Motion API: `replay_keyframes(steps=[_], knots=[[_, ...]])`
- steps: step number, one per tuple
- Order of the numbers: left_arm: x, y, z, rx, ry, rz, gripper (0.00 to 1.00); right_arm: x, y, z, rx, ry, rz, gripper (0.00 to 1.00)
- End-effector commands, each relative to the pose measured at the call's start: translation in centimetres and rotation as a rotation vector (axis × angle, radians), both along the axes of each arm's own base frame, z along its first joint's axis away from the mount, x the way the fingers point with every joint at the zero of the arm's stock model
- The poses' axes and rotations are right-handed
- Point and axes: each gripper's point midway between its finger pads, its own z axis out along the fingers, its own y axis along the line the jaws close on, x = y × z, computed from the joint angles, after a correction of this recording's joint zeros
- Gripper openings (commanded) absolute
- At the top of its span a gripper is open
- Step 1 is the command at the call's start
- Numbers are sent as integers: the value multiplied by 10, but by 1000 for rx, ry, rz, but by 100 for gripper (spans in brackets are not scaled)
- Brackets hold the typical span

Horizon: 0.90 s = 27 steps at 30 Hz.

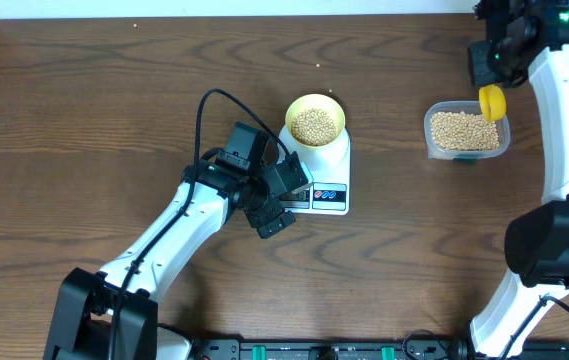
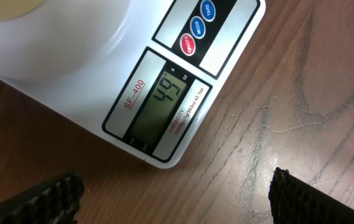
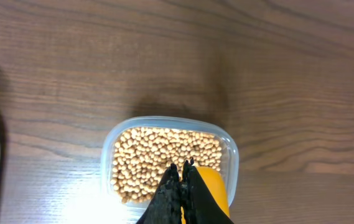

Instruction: Scoop item into bowl and weigh 50g on scale

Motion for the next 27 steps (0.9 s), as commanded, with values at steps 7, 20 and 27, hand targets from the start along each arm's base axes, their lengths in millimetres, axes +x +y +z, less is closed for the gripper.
replay_keyframes(steps=[7,20,27], knots=[[0,2,0,7,-5,-5,98,4,-8,3,124,-27,-33,1],[0,2,0,7,-5,-5,98,-4,3,54,792,-161,125,1],[0,2,0,7,-5,-5,98,-16,39,99,1013,-288,414,1]])
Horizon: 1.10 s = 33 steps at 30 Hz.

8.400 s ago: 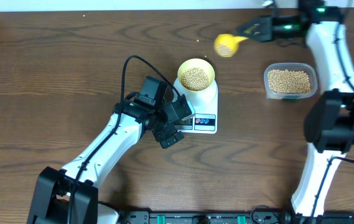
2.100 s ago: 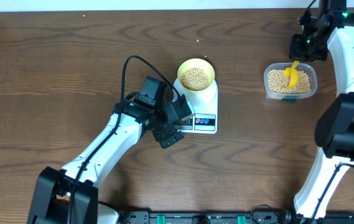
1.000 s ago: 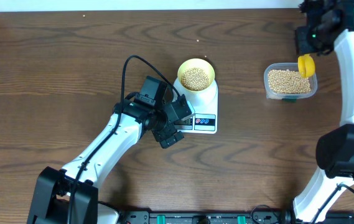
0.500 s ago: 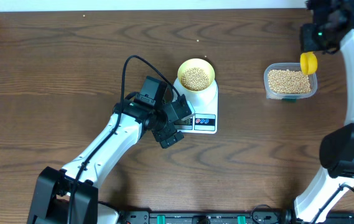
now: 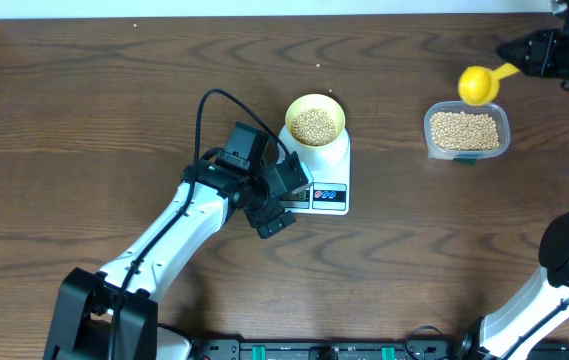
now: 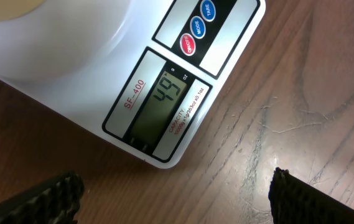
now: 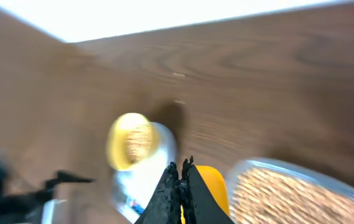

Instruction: Scoop item into bowl and weigh 50g on scale

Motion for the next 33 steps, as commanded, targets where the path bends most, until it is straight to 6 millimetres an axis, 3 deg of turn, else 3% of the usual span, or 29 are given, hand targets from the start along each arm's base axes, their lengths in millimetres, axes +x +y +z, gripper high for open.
replay_keyframes(steps=[1,11,16,21,25,33], knots=[[0,2,0,7,-5,-5,98,-10,40,40,190,-178,208,1],[0,2,0,7,-5,-5,98,-9,99,47,183,-257,362,1],[0,2,0,7,-5,-5,98,-11,126,40,106,-307,441,1],[0,2,0,7,-5,-5,98,-9,141,27,16,-301,462,1],[0,2,0,7,-5,-5,98,3,125,3,-128,-200,361,1],[0,2,0,7,-5,-5,98,11,46,-49,-475,88,20,2]])
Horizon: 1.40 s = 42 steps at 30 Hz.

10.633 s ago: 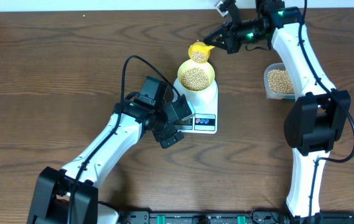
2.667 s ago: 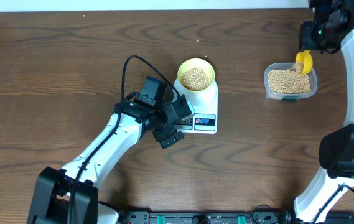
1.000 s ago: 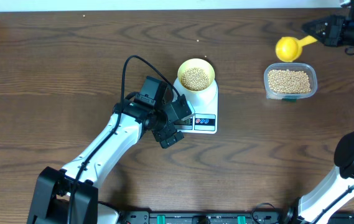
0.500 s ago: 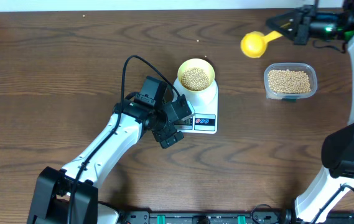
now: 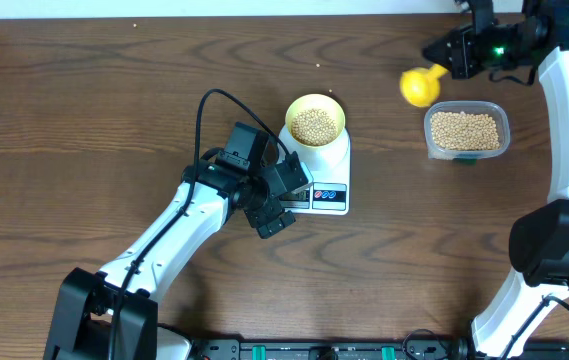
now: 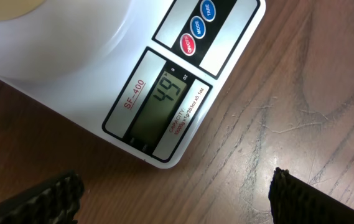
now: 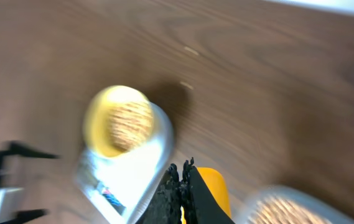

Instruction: Scoop item into bowl and weigh 50g on scale

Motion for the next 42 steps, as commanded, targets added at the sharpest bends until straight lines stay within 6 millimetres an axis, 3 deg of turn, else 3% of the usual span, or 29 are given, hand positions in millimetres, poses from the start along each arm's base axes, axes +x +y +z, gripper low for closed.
replay_keyframes(steps=[1,6,12,16,21,25,31,36,42], knots=[[0,2,0,7,-5,-5,98,6,-56,-27,-256,89,-246,2],[0,2,0,7,-5,-5,98,4,-62,-40,-283,125,-277,2],[0,2,0,7,-5,-5,98,-9,-71,-89,-349,219,-292,1],[0,2,0,7,-5,-5,98,-8,-72,-112,-352,220,-299,1],[0,2,0,7,-5,-5,98,0,-72,-125,-331,201,-336,1],[0,2,0,7,-5,-5,98,3,-73,-122,-314,194,-357,1],[0,2,0,7,-5,-5,98,13,-66,-89,-132,166,-354,1],[0,2,0,7,-5,-5,98,16,-90,-75,-72,176,-437,1],[0,2,0,7,-5,-5,98,10,-109,-75,-47,201,-471,1]])
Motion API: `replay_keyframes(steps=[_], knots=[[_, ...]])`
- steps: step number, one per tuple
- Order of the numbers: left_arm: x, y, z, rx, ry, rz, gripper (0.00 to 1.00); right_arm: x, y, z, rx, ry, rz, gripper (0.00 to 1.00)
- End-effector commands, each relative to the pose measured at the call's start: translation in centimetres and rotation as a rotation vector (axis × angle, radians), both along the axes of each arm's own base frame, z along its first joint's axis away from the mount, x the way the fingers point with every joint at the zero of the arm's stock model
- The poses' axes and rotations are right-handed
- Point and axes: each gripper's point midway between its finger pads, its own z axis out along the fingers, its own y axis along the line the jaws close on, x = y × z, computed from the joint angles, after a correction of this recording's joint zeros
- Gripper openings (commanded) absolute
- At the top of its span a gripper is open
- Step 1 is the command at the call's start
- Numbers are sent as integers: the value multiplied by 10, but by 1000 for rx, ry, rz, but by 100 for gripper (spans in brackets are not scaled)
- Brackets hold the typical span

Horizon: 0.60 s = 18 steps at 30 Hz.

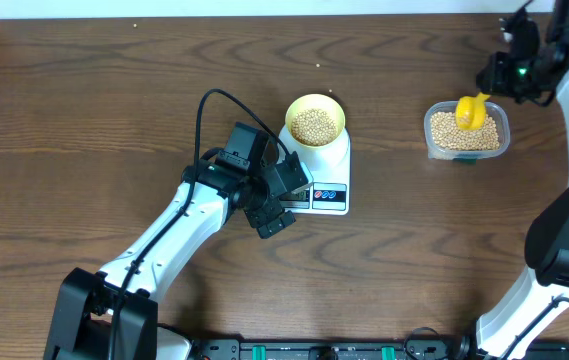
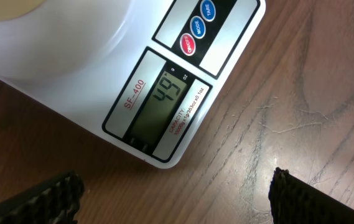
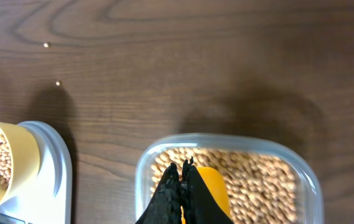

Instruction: Scoop item into bowl and weigh 50g on scale

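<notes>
A yellow bowl point(image 1: 314, 123) of beans stands on the white scale point(image 1: 330, 196); its display point(image 2: 158, 102) reads 49. My left gripper point(image 2: 173, 198) hovers open just in front of the scale, nothing between its fingers. A clear tub point(image 1: 467, 132) of beans sits at the right. My right gripper point(image 3: 181, 171) is shut on the yellow scoop point(image 1: 469, 111), which hangs over the tub's beans point(image 3: 257, 180).
A few stray beans point(image 3: 46, 45) lie on the wooden table behind the scale. A black cable point(image 1: 204, 110) loops from the left arm. The table's back edge point(image 1: 264, 14) runs along the top.
My right gripper has moved the scoop from above the table between bowl and tub back to over the tub. The left arm and the scale reading are unchanged.
The scoop was first at the tub's right rim. Then it hung behind the tub's left corner, then further left toward the bowl. Now it is over the tub again. The display has read 49 throughout, and the left gripper stayed open by the scale.
</notes>
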Motion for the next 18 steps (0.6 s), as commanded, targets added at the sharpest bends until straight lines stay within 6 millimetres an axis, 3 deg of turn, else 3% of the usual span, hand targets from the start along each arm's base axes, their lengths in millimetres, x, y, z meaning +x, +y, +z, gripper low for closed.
replay_keyframes(steps=[1,9,18], knots=[[0,2,0,7,-5,-5,98,1,0,10,56,-16,-12,1],[0,2,0,7,-5,-5,98,2,3,5,48,-9,-2,1],[0,2,0,7,-5,-5,98,5,25,-49,5,44,40,1]])
